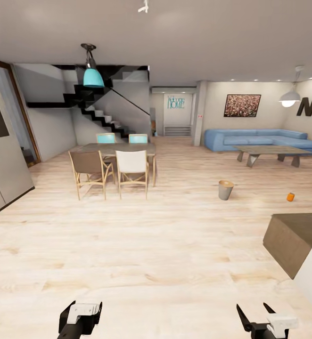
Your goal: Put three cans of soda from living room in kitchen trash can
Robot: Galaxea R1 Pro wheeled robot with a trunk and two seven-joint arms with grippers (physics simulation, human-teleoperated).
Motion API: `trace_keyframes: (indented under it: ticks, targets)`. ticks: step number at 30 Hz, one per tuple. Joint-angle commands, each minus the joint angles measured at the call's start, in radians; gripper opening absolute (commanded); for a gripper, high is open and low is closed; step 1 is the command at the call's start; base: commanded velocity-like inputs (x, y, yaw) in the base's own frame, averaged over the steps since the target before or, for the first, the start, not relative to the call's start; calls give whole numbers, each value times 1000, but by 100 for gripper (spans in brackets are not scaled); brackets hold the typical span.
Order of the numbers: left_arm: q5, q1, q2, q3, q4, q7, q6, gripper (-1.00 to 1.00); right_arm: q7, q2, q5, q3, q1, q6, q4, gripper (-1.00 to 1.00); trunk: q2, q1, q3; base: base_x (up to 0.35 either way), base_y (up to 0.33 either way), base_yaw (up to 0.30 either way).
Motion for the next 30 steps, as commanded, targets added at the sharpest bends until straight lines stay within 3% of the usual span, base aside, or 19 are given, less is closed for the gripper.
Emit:
trace_keyframes:
  ticks: [1,18,30]
  targets:
    - [0,0,0,0,0,0,0,100,0,0,0,0,0,0,0,100,0,0,-1,170,118,0]
    - [0,0,1,0,0,-1,0,100,0,0,2,0,-1,0,4,100,0,0,-24,142,103,0]
    - [1,0,1,0,0,-2,0,100,0,1,3,0,-1,0,8,100,0,0,-42,70,15,0]
